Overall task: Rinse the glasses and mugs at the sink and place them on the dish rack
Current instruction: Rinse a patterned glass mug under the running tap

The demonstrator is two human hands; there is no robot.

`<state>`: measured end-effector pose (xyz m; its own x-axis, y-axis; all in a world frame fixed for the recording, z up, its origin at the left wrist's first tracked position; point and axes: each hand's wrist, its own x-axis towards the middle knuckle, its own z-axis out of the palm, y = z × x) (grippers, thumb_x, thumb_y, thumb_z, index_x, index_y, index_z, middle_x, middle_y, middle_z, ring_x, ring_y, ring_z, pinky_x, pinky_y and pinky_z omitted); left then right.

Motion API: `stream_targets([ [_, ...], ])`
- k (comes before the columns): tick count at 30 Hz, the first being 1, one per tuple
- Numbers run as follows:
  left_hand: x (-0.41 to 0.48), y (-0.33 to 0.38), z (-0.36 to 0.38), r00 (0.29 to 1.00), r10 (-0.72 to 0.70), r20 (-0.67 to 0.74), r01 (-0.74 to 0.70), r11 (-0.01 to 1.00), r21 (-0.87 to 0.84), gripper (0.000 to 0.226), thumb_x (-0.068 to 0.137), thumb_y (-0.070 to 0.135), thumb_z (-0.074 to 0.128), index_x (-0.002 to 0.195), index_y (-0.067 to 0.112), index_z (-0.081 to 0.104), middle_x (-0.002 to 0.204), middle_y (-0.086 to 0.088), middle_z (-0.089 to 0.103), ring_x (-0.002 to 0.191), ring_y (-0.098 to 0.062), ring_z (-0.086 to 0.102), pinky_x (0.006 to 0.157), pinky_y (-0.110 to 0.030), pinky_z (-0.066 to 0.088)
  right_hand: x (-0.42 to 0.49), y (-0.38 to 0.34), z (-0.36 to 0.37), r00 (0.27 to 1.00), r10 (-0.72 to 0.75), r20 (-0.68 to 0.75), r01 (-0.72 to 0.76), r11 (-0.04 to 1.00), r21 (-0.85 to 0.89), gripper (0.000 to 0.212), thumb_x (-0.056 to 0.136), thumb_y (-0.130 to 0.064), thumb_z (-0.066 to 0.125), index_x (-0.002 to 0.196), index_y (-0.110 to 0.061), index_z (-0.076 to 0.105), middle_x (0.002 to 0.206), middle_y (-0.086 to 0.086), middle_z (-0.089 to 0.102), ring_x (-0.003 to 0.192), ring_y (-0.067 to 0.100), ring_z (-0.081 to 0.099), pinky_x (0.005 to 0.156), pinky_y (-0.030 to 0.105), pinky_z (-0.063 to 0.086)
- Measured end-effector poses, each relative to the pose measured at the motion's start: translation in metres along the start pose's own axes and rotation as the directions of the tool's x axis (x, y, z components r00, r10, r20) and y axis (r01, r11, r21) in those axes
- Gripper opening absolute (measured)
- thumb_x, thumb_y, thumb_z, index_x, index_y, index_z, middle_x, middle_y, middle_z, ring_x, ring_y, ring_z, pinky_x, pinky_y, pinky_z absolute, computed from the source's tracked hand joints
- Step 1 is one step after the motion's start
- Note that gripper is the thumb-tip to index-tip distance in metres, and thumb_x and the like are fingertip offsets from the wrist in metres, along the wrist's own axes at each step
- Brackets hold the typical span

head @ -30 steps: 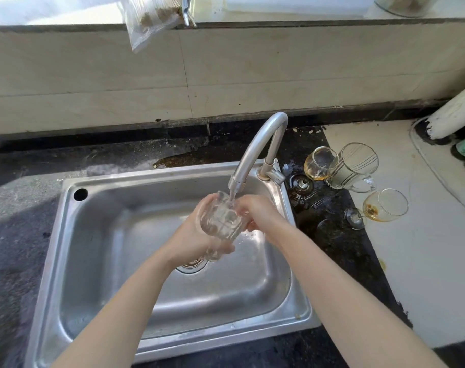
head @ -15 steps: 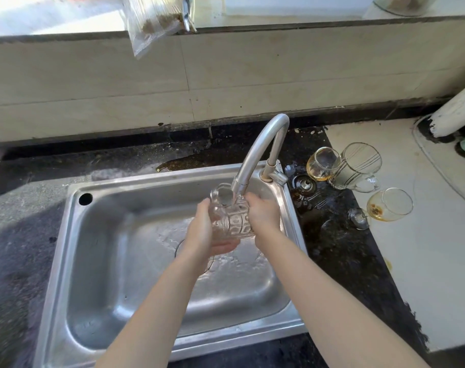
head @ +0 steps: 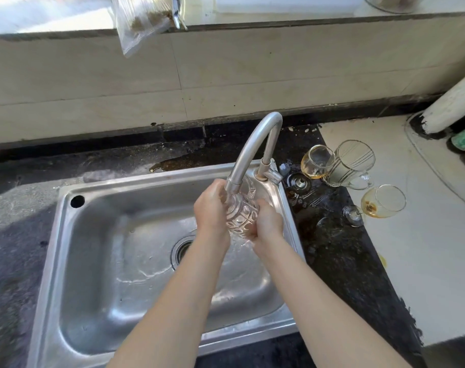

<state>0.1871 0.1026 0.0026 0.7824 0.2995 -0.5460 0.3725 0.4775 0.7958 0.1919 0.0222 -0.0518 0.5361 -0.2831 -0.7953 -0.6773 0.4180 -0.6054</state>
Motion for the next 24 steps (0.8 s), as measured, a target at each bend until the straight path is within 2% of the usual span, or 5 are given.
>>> stream_targets([
  [6,0.008,0.006,-0.032,0.826,-0.451,0.337,0.477,0.879,0.007,0.035,0.091,0.027,0.045,0.079,0.013,0.075,0.092,-0.013,0.071,0.085,-0.034,0.065,0.094,-0.055,0.044,-0.012,-0.024,0.006,0.95,-0.297,0.096,0.312,0.918,-0.245,0.022,0.083,-0.025,0.057,0.072,-0.006,0.055,0.065,0.009,0.039,0.062,0.02,0.038,0.054,0.033,0.03],
  [11,0.002,0.013,-0.046,0.695,-0.617,0.369,0.645,0.762,0.061,0.032,0.078,0.033,0.063,0.075,0.004,0.075,0.091,-0.018,0.071,0.084,-0.035,0.067,0.076,-0.056,0.054,-0.023,-0.028,0.015,0.888,-0.308,0.342,0.444,0.769,-0.459,0.025,0.086,-0.018,0.054,0.062,-0.011,0.048,0.059,0.01,0.037,0.055,0.017,0.036,0.053,0.028,0.028],
  [18,0.011,0.009,-0.045,0.798,-0.553,0.239,0.556,0.829,0.061,0.023,0.077,0.034,0.061,0.076,0.013,0.071,0.066,-0.005,0.067,0.055,-0.02,0.065,0.057,-0.028,0.054,-0.033,-0.007,0.035,0.834,-0.298,0.465,0.534,0.646,-0.545,0.013,0.092,-0.029,0.047,0.088,-0.018,0.052,0.096,0.011,0.054,0.092,0.027,0.054,0.085,0.038,0.044],
  [21,0.017,0.0,-0.047,0.856,-0.507,0.101,0.496,0.86,0.119,0.032,0.089,0.043,0.054,0.095,0.017,0.071,0.075,-0.005,0.073,0.057,-0.021,0.068,0.053,-0.029,0.054,-0.049,0.004,0.032,0.757,-0.331,0.563,0.637,0.563,-0.526,0.031,0.093,-0.03,0.034,0.107,-0.009,0.051,0.128,0.021,0.045,0.121,0.031,0.042,0.108,0.041,0.031],
  [24,0.019,-0.008,-0.045,0.88,-0.47,0.064,0.464,0.882,0.083,0.041,0.097,0.049,0.044,0.105,0.017,0.069,0.077,-0.005,0.075,0.058,-0.023,0.07,0.053,-0.034,0.055,-0.048,-0.008,0.029,0.793,-0.246,0.557,0.561,0.65,-0.513,0.038,0.102,-0.018,0.033,0.127,0.004,0.052,0.139,0.021,0.045,0.131,0.032,0.039,0.108,0.038,0.027],
])
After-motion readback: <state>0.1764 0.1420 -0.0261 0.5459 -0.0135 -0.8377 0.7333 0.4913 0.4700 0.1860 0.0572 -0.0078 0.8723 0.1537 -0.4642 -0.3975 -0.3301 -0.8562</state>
